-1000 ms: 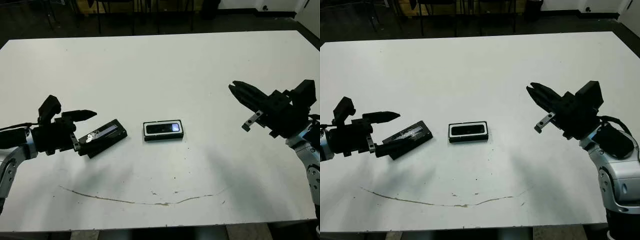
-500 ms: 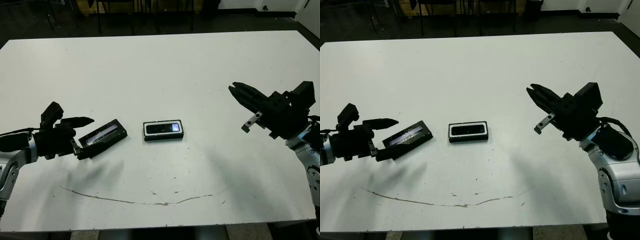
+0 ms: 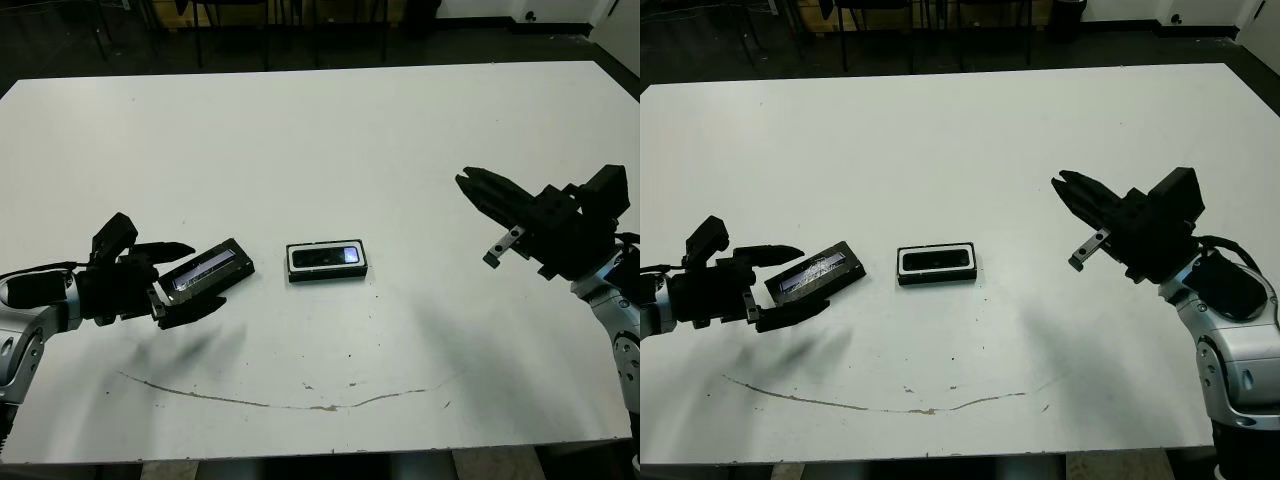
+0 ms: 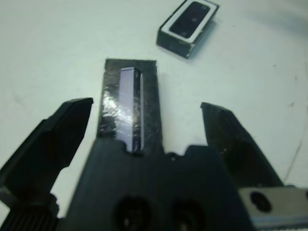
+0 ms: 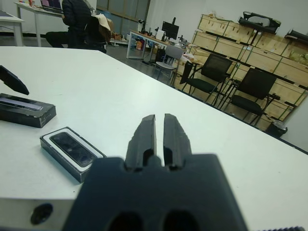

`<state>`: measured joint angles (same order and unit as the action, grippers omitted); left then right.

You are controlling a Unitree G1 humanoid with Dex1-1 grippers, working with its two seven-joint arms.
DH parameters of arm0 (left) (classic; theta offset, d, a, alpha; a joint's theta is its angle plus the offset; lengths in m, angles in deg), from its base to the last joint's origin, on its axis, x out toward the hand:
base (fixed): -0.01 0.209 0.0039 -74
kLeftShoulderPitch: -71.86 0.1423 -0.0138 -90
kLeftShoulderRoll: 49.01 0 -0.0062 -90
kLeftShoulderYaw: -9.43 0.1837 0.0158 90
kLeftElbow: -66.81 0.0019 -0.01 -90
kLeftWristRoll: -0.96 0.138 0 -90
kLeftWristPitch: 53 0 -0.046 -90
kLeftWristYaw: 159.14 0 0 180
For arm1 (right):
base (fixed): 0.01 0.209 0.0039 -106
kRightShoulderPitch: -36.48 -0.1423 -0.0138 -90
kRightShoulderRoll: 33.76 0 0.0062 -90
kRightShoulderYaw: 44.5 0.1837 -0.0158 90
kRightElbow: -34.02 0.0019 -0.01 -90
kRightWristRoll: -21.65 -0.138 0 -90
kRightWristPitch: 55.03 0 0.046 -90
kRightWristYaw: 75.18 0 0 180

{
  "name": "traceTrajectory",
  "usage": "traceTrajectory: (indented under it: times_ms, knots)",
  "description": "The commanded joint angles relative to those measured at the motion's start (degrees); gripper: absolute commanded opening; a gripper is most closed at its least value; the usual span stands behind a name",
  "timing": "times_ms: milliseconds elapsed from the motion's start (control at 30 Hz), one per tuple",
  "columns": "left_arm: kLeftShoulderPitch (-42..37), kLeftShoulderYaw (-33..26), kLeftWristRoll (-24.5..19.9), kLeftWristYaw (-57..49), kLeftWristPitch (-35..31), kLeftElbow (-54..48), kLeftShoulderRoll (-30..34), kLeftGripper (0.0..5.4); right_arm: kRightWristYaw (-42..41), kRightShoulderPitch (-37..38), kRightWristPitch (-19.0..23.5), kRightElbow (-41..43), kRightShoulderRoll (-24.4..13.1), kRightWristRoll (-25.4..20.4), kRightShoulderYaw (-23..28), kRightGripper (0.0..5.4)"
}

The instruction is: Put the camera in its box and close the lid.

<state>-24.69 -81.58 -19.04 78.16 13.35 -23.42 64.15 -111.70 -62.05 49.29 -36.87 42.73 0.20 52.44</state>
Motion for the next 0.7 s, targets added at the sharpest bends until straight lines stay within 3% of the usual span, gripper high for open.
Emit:
traceTrajectory:
  times_ms: [33, 367, 600, 700]
  knots:
    - [2.1, -0.3, 1.6, -3.9, 0.0, 1.3, -1.4, 5.39, 0.1, 1.0, 0.2, -0.2, -0.1, 0.2, -0.1, 0.00]
    - [6.0, 0.8, 6.8, -11.5, 9.3, 4.7, -5.8, 5.39, -0.5, 1.2, -0.7, -0.4, -0.4, 0.6, -0.3, 0.00]
    - [4.7, 2.7, 5.4, -5.6, 11.5, 6.3, -4.5, 5.39, -0.3, 1.4, -0.4, -0.4, -0.3, 0.2, -0.2, 0.00]
    - [3.8, 2.7, 4.2, -3.2, 9.1, 6.4, -3.9, 5.39, -0.2, 1.5, 0.8, 0.0, -0.5, -0.5, 0.0, 0.00]
